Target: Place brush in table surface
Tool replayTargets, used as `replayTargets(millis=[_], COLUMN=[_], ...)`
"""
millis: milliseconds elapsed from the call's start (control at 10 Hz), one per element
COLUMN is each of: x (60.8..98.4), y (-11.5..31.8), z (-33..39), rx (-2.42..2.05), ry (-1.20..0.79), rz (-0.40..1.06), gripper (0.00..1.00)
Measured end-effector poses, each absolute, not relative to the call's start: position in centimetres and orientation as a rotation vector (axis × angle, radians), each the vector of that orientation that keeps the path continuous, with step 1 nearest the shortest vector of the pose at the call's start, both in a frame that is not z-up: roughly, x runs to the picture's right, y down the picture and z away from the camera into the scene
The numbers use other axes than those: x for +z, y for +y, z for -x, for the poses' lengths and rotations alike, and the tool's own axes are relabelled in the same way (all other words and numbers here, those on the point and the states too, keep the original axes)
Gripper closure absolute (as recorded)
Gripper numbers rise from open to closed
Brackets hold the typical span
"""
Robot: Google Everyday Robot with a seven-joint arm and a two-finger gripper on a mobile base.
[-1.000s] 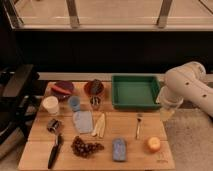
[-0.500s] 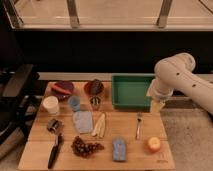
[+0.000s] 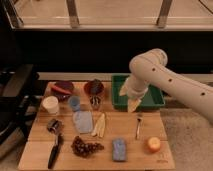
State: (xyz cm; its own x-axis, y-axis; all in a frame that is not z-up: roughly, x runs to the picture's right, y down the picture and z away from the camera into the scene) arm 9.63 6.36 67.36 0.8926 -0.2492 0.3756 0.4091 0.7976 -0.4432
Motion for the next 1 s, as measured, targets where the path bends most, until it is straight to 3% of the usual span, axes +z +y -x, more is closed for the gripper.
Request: replayTargets(millis=[500,1000], x=[66.3,66.5], y=[7.0,6.5], z=[-6.6,-1.2], rx=[-0.515,-0.676], ry=[-0.401,-0.479], rz=[0.533,0.428], gripper=[0.35,0.35])
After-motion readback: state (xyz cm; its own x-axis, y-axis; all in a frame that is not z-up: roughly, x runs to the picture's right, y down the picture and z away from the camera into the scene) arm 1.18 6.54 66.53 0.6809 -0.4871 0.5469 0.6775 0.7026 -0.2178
